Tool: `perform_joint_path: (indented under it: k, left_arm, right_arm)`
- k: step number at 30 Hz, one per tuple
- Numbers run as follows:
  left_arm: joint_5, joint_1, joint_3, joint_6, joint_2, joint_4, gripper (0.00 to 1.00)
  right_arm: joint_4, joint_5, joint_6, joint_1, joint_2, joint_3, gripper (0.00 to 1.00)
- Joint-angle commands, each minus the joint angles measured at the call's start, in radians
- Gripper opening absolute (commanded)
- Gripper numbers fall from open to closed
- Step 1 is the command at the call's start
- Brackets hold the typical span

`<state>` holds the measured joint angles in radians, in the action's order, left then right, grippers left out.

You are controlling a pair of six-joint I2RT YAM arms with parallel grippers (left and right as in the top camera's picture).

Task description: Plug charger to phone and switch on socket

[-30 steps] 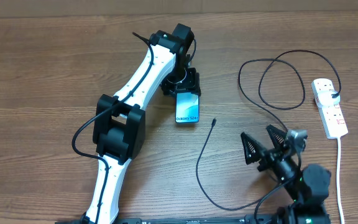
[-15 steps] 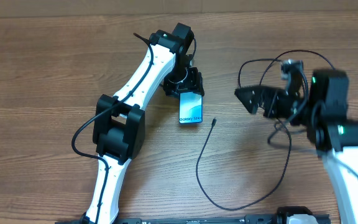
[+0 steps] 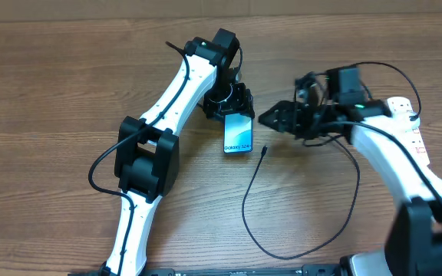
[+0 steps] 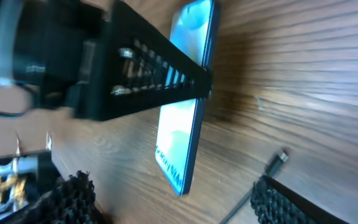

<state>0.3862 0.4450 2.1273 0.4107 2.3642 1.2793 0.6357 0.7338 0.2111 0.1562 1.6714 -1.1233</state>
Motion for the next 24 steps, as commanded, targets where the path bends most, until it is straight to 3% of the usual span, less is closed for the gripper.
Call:
perform_joint_path:
  k: [1,8,18,22,24]
  left_arm:
    - [0.037,-0.007,0.029,-0.019,0.001,0.003,0.64]
    - [0.080,-0.007,0.029,-0.032,0.001,0.010,0.65]
    - [0.086,-0.006,0.029,-0.042,0.001,0.011,0.65]
    - [0.086,-0.006,0.029,-0.041,0.001,0.010,0.65]
    - [0.086,-0.006,0.029,-0.041,0.001,0.007,0.65]
  right_arm:
    - [-0.054,0.071,-0.003,0.035,0.075,0.005,0.80]
    - [-0.193,0.124,0.002,0.097,0.196,0.005,0.76]
    - [-0.276,0.072,0.084,0.132,0.244,0.005,0.41]
    - [-0.274,0.073,0.121,0.132,0.244,0.005,0.18]
    - [-0.263,0.078,0.143,0.132,0.244,0.005,0.17]
